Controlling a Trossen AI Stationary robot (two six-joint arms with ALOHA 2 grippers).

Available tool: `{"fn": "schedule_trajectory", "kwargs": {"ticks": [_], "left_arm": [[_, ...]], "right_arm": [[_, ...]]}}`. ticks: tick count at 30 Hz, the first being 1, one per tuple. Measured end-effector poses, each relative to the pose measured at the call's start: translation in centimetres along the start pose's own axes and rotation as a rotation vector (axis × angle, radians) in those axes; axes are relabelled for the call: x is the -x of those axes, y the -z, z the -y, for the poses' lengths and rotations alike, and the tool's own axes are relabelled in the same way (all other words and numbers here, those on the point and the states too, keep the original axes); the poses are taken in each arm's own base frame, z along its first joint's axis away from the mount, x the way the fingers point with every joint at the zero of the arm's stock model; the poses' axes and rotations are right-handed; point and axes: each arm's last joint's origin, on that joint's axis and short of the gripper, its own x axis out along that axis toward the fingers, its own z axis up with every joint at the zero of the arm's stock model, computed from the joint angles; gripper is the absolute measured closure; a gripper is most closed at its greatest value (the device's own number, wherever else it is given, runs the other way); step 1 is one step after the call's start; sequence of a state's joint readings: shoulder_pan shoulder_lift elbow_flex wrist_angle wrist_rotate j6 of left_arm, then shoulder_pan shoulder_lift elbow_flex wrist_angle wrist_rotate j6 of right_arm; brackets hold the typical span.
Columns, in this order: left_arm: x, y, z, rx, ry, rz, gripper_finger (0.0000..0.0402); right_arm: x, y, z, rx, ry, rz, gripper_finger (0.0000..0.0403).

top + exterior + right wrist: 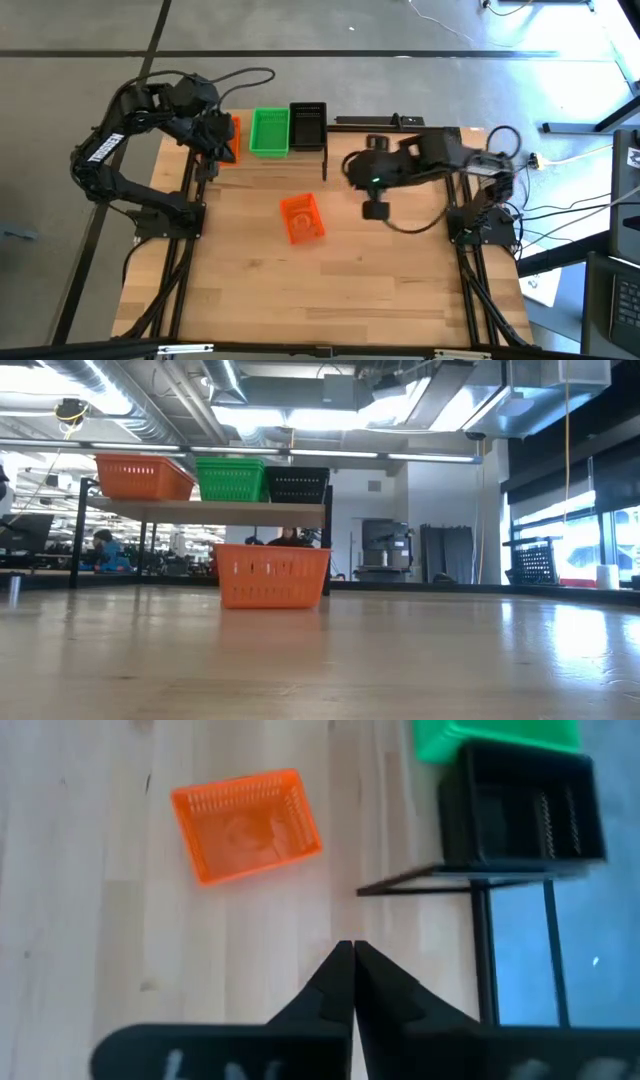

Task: Stack baskets on shelf by color
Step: Stack the orange bin on the orange bins on the shelf

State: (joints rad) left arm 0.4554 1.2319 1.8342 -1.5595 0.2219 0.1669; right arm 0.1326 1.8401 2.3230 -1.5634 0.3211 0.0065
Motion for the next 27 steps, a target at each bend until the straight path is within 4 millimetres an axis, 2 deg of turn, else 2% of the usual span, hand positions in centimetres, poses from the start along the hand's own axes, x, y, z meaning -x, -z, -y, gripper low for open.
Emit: {"fn": "schedule_trajectory", "kwargs": {"ticks": [5,8,15,18,23,27], "left_arm": [[-1.8,-1.1,0.1,-0.018,0.050,-0.049,0.0347],[-3.5,-2.1,0.3,-0.054,0.079,-0.089,0.0329],[-8.5,-4.3,2.2,-0.473,0.232,-0.188,0.0324],[-11.1,-5.2,3.1,-0.566,0.276,-0.227,0.0324],[-15.5,-5.9,4.8,-0.684,0.353,-0.331,0.0324],[-18.6,-6.1,6.2,-0.750,0.405,-0.395,0.0324]], "right_arm": [[3.4,1.6,1.2,-0.063,-0.001,0.072,0.0390],[5.5,2.7,1.9,-0.082,-0.002,0.125,0.0391],[10.9,6.2,3.7,-0.122,-0.006,0.266,0.0400],[13.0,7.9,4.3,-0.142,-0.045,0.326,0.0397],[15.4,10.2,4.8,-0.143,-0.141,0.400,0.0390],[16.2,11.0,5.0,-0.131,-0.163,0.429,0.0389]]}}
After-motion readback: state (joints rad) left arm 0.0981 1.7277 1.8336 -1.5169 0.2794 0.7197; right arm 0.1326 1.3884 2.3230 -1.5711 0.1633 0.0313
